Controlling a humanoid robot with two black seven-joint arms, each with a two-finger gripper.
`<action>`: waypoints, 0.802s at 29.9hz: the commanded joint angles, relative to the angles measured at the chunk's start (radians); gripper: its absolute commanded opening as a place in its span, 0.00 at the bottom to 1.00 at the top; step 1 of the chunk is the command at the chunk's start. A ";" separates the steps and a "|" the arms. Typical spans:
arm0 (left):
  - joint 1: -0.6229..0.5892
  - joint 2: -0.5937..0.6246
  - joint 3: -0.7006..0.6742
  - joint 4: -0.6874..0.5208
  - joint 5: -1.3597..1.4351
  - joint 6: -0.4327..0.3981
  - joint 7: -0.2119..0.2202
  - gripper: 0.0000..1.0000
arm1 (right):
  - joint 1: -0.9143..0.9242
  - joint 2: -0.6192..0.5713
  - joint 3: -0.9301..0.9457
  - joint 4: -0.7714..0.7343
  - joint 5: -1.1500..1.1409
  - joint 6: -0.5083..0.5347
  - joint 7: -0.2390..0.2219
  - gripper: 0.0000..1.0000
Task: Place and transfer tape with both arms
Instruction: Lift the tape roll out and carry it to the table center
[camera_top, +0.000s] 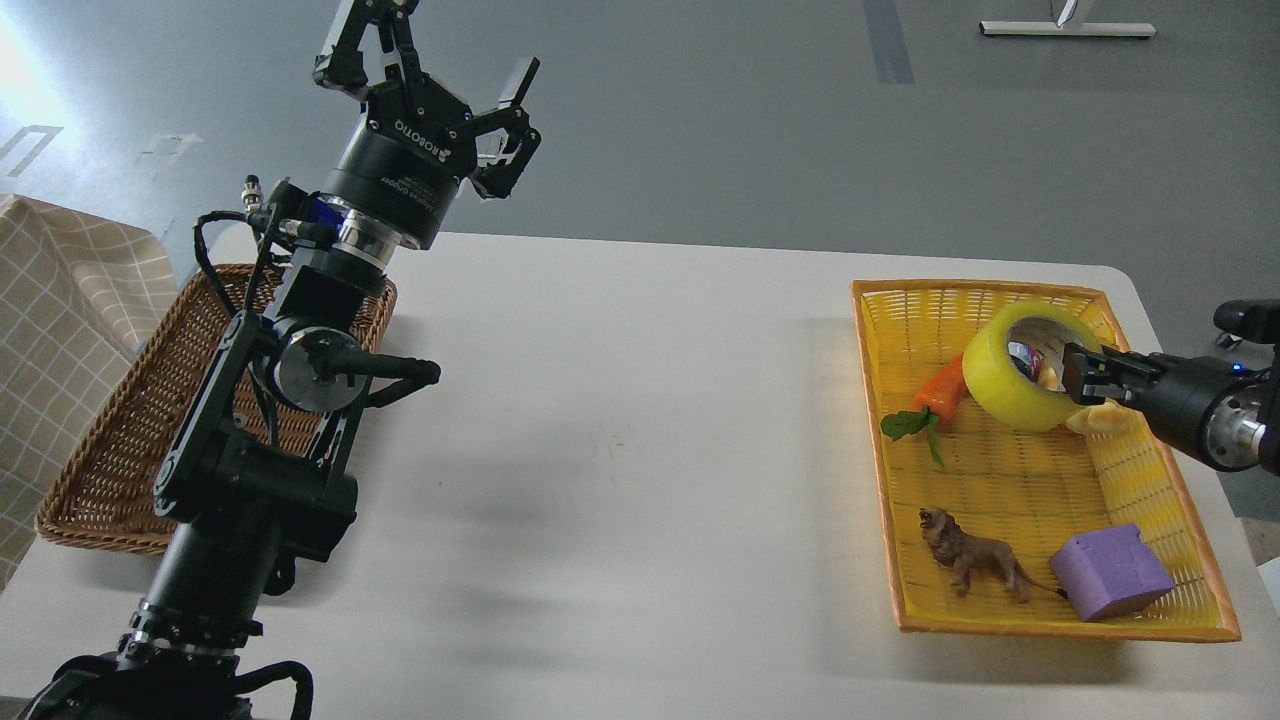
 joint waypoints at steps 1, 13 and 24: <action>0.000 -0.001 0.000 0.000 0.000 0.000 0.000 0.98 | 0.105 0.026 -0.018 -0.015 0.000 0.000 0.000 0.09; -0.001 0.002 0.002 0.000 0.002 0.002 0.002 0.98 | 0.579 0.325 -0.404 -0.206 -0.006 0.000 -0.005 0.06; -0.001 0.008 0.000 0.000 0.002 0.002 0.000 0.98 | 0.658 0.704 -0.506 -0.498 -0.051 0.000 -0.003 0.06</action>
